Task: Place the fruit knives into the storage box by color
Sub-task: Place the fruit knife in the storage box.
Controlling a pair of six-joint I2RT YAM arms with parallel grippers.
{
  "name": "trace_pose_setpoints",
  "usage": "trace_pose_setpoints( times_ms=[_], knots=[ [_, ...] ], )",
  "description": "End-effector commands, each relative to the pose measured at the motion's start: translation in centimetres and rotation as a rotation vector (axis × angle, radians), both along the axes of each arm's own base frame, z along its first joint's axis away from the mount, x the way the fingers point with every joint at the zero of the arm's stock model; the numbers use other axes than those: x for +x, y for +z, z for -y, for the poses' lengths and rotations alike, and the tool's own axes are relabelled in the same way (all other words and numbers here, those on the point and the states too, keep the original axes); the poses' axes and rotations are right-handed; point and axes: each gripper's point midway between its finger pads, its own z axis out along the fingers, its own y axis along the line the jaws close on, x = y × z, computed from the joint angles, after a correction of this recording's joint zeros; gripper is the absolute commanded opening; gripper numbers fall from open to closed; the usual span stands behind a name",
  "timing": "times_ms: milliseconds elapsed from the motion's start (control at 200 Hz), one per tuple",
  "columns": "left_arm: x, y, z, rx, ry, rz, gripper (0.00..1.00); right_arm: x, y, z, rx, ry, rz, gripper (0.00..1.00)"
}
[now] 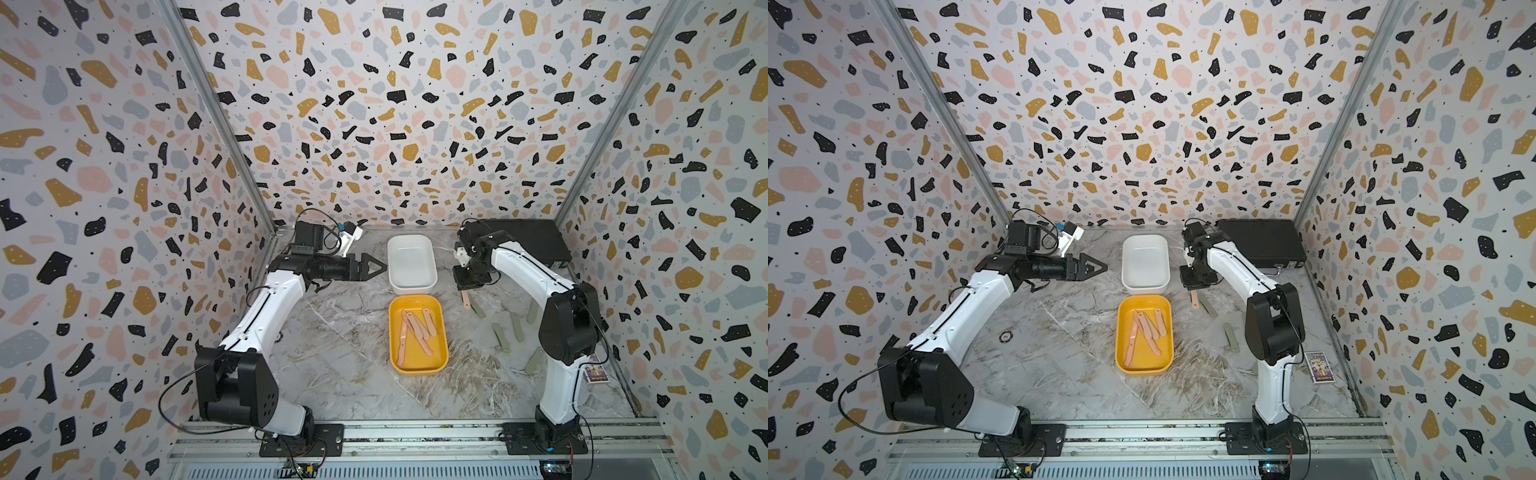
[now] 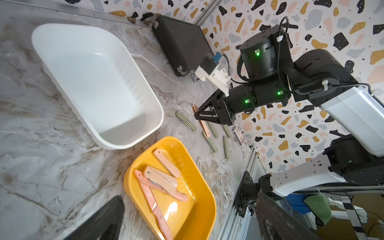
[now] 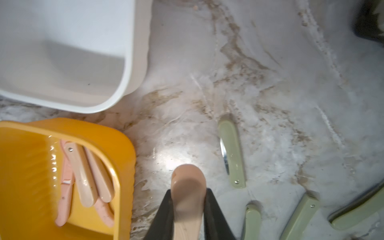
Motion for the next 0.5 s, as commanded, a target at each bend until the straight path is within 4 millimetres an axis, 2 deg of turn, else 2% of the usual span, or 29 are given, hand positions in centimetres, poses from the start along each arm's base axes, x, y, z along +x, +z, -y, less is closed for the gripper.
trace_pose_setpoints(
  times_ms=[0, 230, 330, 496],
  knots=[
    [-3.2, 0.0, -0.1, 0.002, -0.073, 0.001, 0.99, -1.4, 3.1, -2.1, 0.048, 0.027, 0.028, 0.16],
    [-6.5, -1.2, -0.6, 0.028, -0.1, -0.018, 0.99, -3.9, 3.2, -6.8, 0.08, 0.117, 0.033, 0.16],
    [-7.1, -1.9, -0.6, 0.026, -0.102, -0.039, 0.99, -4.9, 2.7, -8.6, 0.103, 0.145, 0.023, 0.16],
    [-7.2, -2.6, -0.5, 0.023, -0.11, -0.072, 0.99, -6.1, 0.6, -11.1, 0.12, 0.181, -0.016, 0.16]
  ],
)
